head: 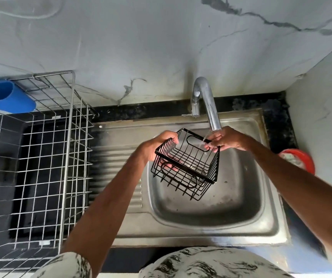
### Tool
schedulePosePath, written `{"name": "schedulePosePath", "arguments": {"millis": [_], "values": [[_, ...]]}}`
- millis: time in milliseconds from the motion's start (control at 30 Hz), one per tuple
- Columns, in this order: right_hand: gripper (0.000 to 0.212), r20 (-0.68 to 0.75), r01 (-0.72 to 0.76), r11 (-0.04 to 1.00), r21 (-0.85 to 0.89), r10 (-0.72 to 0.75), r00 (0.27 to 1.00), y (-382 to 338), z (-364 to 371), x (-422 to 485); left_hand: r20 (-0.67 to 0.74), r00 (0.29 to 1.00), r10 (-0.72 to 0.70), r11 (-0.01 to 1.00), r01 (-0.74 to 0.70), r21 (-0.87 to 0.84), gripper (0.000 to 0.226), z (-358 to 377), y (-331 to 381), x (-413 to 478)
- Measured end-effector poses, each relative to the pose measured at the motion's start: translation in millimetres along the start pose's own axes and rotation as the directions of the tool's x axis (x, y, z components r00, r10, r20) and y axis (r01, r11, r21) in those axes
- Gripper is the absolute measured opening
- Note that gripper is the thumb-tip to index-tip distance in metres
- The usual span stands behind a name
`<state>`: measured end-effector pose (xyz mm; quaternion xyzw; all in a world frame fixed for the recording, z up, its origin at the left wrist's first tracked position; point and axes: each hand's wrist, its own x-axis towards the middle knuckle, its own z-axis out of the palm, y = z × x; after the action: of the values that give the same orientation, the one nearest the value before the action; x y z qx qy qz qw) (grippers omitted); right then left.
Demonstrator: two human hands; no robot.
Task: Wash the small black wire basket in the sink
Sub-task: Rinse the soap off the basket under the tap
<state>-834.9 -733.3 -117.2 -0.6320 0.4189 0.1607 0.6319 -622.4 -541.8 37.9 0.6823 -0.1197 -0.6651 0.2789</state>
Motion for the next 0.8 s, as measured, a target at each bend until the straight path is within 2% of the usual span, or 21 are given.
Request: {"name": "schedulePosePath", "arguments": {"millis": [67,100,167,233,267,333,367,433,467,500,567,600,667,767,800], "values": [[0.034,0.025,-0.029,0.999,-0.043,0.03,0.999,-3.0,-1.4,-4.8,0.004,0.999,-0.034,0.997,0.034,0.071,0.041,-2.8,-0.2,7.7],[0.034,0.025,-0.04,0.995,-0.097,0.042,0.999,-6.3,-1.1,-4.6,0.046,0.997,-0.055,0.997,0.052,0.055,0.043,-2.9,-2.1,12.0],[0.028,-0.021,-0.017,0.981,-0.192,0.013,1.0,-13.8,2.4,-1.9,0.039,0.996,-0.078,0.996,0.076,0.047,0.025,-2.3,-6.8,20.5],[0.022,-0.082,0.003,0.978,-0.21,-0.02,0.996,-22.4,6.6,3.4,0.065,0.997,-0.05,0.998,0.046,0.053,0.025,1.0,-6.3,16.7],[0.031,-0.108,0.025,0.987,-0.162,-0.043,0.993,-25.4,10.4,7.2,0.06,0.998,-0.011,0.999,0.007,0.053,0.023,-0.5,-9.1,18.3],[0.065,-0.189,0.065,0.995,-0.079,-0.079,0.979,-30.8,16.1,14.3,0.019,1.0,0.011,1.0,-0.011,0.003,0.011,-3.2,-11.3,15.0],[0.069,-0.199,0.098,0.994,-0.042,-0.105,0.975,-32.5,19.8,17.3,0.02,1.0,0.005,1.0,-0.005,-0.006,0.009,-5.7,-13.0,15.2],[0.049,-0.143,0.121,0.993,0.011,-0.118,0.983,-38.0,26.9,15.9,0.061,0.998,0.012,0.999,-0.014,0.045,0.017,-12.2,-19.7,22.0],[0.049,-0.113,0.107,0.994,0.027,-0.103,0.988,-34.6,26.3,18.9,0.072,0.996,0.054,0.996,-0.059,0.074,0.019,-13.5,-21.1,24.4],[0.059,-0.095,0.083,0.996,0.016,-0.081,0.992,-35.2,25.2,16.7,0.058,0.994,0.089,0.991,-0.094,0.09,0.018,-16.2,-22.8,25.5],[0.077,-0.017,0.044,0.998,-0.034,-0.044,0.999,-24.7,19.7,18.8,0.074,0.996,0.053,0.995,-0.059,0.075,0.017,-21.5,-23.4,25.5],[0.069,0.015,0.025,0.995,-0.098,-0.024,1.0,-21.8,17.6,16.4,0.07,0.997,0.037,0.997,-0.041,0.06,0.024,-23.1,-22.7,29.0],[0.032,0.031,-0.015,0.992,-0.124,0.019,0.999,-17.9,11.5,7.7,0.06,0.998,0.002,0.998,-0.007,0.069,0.035,-21.2,-17.7,28.4],[0.028,0.035,-0.035,0.998,-0.049,0.037,0.999,-10.2,3.2,-0.4,0.055,0.993,-0.101,0.995,0.1,0.015,0.031,-20.6,-15.4,38.0],[0.023,-0.015,-0.027,0.999,-0.046,0.026,1.0,-11.7,3.4,-1.0,0.056,0.993,-0.106,0.994,0.106,0.003,0.036,-19.4,-14.6,39.7]]}}
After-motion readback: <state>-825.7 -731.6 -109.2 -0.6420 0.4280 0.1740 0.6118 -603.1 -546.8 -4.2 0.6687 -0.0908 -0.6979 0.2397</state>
